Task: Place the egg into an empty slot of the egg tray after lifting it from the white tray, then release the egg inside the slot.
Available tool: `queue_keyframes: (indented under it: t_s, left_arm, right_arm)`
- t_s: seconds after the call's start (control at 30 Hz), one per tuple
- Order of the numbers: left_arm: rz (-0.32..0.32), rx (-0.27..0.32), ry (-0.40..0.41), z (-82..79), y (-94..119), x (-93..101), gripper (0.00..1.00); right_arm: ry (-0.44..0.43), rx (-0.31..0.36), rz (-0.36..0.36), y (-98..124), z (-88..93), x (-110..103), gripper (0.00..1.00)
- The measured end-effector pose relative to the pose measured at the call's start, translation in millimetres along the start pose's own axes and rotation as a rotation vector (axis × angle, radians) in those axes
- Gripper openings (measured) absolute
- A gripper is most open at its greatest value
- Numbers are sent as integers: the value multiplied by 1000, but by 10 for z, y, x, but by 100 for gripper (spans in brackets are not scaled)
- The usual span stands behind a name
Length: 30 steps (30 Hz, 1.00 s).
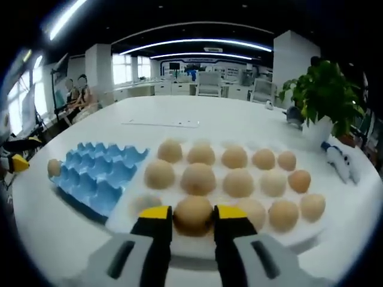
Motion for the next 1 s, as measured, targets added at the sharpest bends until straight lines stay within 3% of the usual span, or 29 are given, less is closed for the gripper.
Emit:
queue_keyframes:
  t_s: [0.1,0.57,0.63,0.8,1.0]
  left_arm:
    - [-18,9,0,-19,14,-59,84]
    - [-8,4,-34,-28,21,-54,79]
    - [-7,6,-37,-29,21,-50,79]
    - [-4,9,-41,-36,26,-49,79]
    - [-7,12,-43,-40,32,-65,79]
  right_arm:
    - [11,2,2,-3,3,-4,27]
    - [35,-28,9,-11,-16,-24,27]
    - [40,-41,0,-11,-21,-21,28]
    - [152,-43,-38,-37,-39,-52,29]
    - [127,-38,-76,-34,-36,-19,28]
Point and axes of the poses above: the point that each gripper's makers call its tool centre point, and the gripper's own axes: y roughly backward along the fingers, x roughly to its right, z roughly out of its underside, the point moved 3 cm from there along y, roughly backward along the fingers, and after that the axes turned 7 degrees about z, right-handed, at the moved point
